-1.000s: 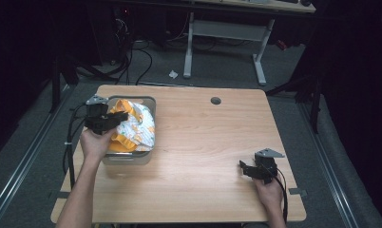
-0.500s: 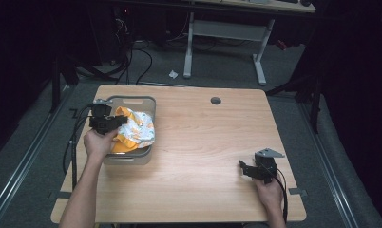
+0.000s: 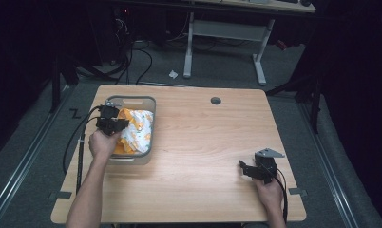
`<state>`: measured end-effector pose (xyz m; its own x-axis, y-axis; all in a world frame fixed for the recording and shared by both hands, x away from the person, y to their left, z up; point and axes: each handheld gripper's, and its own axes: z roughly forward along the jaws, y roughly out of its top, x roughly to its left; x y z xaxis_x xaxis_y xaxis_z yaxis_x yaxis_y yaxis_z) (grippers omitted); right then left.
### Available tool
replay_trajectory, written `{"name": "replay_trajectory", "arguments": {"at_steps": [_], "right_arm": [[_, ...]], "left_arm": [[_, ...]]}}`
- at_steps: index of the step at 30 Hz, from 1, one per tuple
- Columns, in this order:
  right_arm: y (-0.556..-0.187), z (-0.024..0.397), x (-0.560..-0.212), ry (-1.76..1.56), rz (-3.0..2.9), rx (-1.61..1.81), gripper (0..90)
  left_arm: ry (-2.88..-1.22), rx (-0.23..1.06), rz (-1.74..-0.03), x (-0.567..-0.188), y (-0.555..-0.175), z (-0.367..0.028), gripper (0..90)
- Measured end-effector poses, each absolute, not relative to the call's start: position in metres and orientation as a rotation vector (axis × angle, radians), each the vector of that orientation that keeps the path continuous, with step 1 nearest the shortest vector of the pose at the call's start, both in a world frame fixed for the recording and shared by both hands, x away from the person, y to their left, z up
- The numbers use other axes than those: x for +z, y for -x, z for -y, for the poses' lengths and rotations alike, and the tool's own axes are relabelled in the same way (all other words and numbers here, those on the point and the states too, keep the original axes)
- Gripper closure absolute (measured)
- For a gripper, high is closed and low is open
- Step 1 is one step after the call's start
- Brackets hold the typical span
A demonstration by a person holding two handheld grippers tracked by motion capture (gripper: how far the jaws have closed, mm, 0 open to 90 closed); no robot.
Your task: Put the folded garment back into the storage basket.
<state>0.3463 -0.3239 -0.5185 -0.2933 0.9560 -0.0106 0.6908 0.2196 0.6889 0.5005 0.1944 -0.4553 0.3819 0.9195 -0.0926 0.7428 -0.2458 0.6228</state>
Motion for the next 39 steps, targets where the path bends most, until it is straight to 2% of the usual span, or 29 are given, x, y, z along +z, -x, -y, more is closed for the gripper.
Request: {"name": "replay_trajectory", "arguments": {"at_steps": [1, 6, 7, 8, 10, 16, 39], "right_arm": [[-0.346, 0.324, -0.518, -1.518, -2.064, 0.815, 27.7], [-0.346, 0.324, -0.518, -1.518, -2.064, 0.815, 27.7], [-0.346, 0.324, -0.518, -1.518, -2.064, 0.815, 27.7], [-0.346, 0.324, -0.518, -1.519, -2.064, 0.815, 27.7], [-0.346, 0.324, -0.518, -1.518, -2.064, 0.815, 27.7], [-0.346, 0.324, -0.518, -1.518, -2.064, 0.815, 27.7], [-0.346, 0.324, -0.518, -1.519, -2.063, 0.815, 27.7]], "left_arm": [[-2.059, 0.378, -1.453, -0.457, -0.502, -0.195, 69.2], [-2.071, 0.43, -1.481, -0.454, -0.5, -0.194, 49.5], [-2.07, 0.439, -1.484, -0.453, -0.499, -0.194, 49.5], [-2.068, 0.477, -1.478, -0.449, -0.496, -0.193, 43.8], [-2.064, 0.491, -1.472, -0.447, -0.495, -0.192, 40.7], [-2.027, 0.532, -1.397, -0.433, -0.482, -0.185, 37.6], [-1.961, 0.48, -1.21, -0.41, -0.449, -0.153, 34.2]]}}
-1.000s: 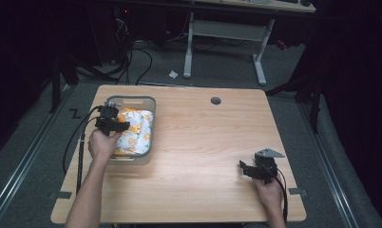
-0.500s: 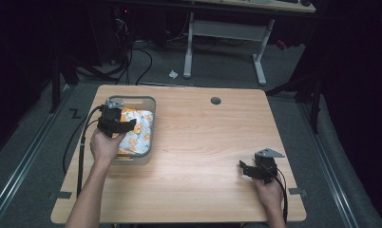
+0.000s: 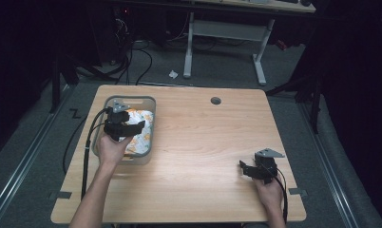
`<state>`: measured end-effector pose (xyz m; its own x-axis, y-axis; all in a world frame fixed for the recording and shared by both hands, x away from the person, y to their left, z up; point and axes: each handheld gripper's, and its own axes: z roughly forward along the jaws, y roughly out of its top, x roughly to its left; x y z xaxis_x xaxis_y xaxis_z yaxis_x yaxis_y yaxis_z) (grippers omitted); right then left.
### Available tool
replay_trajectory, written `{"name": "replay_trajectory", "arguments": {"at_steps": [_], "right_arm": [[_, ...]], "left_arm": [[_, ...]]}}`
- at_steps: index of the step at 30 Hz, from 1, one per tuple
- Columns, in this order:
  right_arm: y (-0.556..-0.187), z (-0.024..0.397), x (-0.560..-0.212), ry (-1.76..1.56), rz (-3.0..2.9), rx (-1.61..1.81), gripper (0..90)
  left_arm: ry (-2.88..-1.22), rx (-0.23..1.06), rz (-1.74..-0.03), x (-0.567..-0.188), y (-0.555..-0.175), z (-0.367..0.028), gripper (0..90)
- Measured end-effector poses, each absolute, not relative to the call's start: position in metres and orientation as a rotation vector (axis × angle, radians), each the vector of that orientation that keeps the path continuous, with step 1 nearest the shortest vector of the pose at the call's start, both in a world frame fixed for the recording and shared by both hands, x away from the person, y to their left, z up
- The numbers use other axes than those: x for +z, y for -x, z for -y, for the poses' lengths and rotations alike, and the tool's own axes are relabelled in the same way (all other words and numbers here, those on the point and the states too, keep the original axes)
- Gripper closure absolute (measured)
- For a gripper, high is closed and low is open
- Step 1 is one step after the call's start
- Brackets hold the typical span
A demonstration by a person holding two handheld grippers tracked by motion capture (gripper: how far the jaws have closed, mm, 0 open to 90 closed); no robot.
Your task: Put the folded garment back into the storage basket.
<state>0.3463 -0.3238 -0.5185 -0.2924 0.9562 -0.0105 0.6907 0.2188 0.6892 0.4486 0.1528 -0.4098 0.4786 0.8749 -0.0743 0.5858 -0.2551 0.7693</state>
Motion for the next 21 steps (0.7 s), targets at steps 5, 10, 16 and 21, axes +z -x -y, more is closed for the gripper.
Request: {"name": "replay_trajectory", "arguments": {"at_steps": [5, 10, 16, 21], "right_arm": [[-0.346, 0.324, -0.518, -1.52, -2.063, 0.815, 27.7], [-0.346, 0.324, -0.518, -1.519, -2.063, 0.815, 27.7], [-0.346, 0.324, -0.518, -1.519, -2.063, 0.815, 27.7], [-0.346, 0.324, -0.518, -1.519, -2.064, 0.815, 27.7]], "left_arm": [[-1.959, 0.482, -1.178, -0.407, -0.443, -0.146, 34.3], [-1.949, 0.492, -1.143, -0.404, -0.436, -0.14, 35.8], [-1.944, 0.477, -1.129, -0.403, -0.432, -0.135, 35.9], [-1.942, 0.467, -1.107, -0.403, -0.427, -0.129, 35.9]]}}
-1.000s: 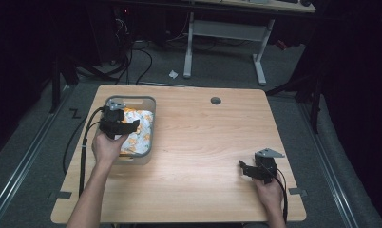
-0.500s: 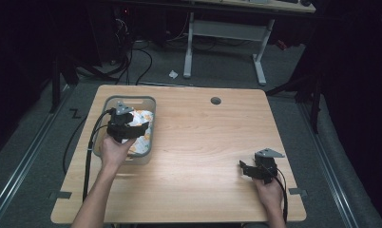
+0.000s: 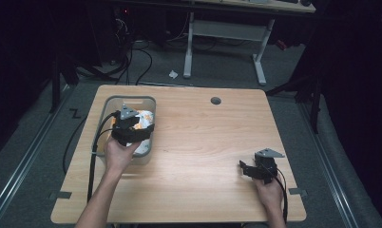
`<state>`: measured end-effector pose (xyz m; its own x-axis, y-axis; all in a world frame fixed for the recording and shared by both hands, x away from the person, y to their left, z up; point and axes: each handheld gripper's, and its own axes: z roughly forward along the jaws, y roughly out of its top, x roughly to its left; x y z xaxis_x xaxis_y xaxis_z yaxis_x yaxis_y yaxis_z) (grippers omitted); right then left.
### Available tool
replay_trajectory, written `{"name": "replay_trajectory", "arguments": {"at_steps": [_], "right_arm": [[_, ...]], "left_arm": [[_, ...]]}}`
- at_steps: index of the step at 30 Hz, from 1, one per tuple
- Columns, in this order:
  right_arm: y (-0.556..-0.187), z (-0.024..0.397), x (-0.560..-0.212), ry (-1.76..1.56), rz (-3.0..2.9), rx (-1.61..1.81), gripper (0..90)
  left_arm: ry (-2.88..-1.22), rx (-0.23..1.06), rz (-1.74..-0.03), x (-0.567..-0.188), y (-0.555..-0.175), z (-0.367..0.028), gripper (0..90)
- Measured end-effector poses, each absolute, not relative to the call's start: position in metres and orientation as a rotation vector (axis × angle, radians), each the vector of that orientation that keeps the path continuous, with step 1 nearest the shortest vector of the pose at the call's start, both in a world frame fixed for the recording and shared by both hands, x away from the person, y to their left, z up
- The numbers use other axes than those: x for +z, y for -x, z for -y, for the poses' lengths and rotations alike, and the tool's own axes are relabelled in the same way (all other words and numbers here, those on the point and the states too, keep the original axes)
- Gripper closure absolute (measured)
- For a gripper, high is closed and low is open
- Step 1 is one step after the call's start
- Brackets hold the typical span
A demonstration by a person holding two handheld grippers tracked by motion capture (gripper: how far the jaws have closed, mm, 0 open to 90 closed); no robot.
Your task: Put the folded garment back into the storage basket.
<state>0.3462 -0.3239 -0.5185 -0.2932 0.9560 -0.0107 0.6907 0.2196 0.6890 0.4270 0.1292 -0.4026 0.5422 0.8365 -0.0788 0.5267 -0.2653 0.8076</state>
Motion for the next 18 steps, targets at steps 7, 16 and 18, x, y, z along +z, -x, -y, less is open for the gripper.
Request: {"name": "replay_trajectory", "arguments": {"at_steps": [7, 16, 18], "right_arm": [[-0.346, 0.324, -0.518, -1.519, -2.063, 0.815, 27.7], [-0.346, 0.324, -0.518, -1.519, -2.063, 0.815, 27.7], [-0.346, 0.324, -0.518, -1.519, -2.063, 0.815, 27.7]], "left_arm": [[-1.927, 0.417, -1.088, -0.404, -0.422, -0.123, 35.9], [-1.928, 0.402, -1.062, -0.403, -0.418, -0.115, 35.8], [-1.932, 0.397, -1.051, -0.402, -0.416, -0.114, 35.9]]}}
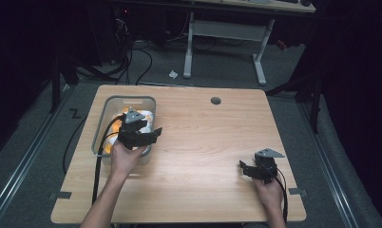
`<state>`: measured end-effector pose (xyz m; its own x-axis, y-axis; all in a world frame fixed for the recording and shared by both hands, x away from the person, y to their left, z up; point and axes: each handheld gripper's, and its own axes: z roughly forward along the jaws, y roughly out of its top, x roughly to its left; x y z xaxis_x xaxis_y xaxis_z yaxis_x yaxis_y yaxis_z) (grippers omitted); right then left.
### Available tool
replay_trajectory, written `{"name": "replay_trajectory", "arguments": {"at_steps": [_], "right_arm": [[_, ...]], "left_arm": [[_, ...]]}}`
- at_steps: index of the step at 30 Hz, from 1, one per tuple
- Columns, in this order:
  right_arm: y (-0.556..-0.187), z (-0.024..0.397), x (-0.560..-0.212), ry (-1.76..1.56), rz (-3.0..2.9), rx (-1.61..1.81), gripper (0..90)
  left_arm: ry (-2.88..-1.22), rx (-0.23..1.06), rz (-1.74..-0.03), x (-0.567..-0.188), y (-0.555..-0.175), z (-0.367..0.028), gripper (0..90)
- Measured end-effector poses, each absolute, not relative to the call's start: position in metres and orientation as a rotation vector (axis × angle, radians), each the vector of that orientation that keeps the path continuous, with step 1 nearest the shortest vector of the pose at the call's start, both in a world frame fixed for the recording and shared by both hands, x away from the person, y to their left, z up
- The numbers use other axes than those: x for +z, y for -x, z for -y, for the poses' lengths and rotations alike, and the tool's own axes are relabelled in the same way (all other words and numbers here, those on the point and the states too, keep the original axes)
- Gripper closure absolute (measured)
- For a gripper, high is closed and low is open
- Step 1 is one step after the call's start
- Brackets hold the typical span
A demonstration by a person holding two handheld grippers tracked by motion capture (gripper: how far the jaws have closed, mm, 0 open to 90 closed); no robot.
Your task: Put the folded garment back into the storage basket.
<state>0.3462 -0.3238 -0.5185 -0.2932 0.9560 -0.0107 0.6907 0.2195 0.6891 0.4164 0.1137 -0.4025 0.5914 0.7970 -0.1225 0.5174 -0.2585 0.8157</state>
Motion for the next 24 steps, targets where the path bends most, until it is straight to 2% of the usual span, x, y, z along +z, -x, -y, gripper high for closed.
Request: {"name": "replay_trajectory", "arguments": {"at_steps": [24], "right_arm": [[-0.346, 0.324, -0.518, -1.519, -2.063, 0.815, 27.7]], "left_arm": [[-1.935, 0.323, -0.993, -0.402, -0.405, -0.097, 35.9]]}}
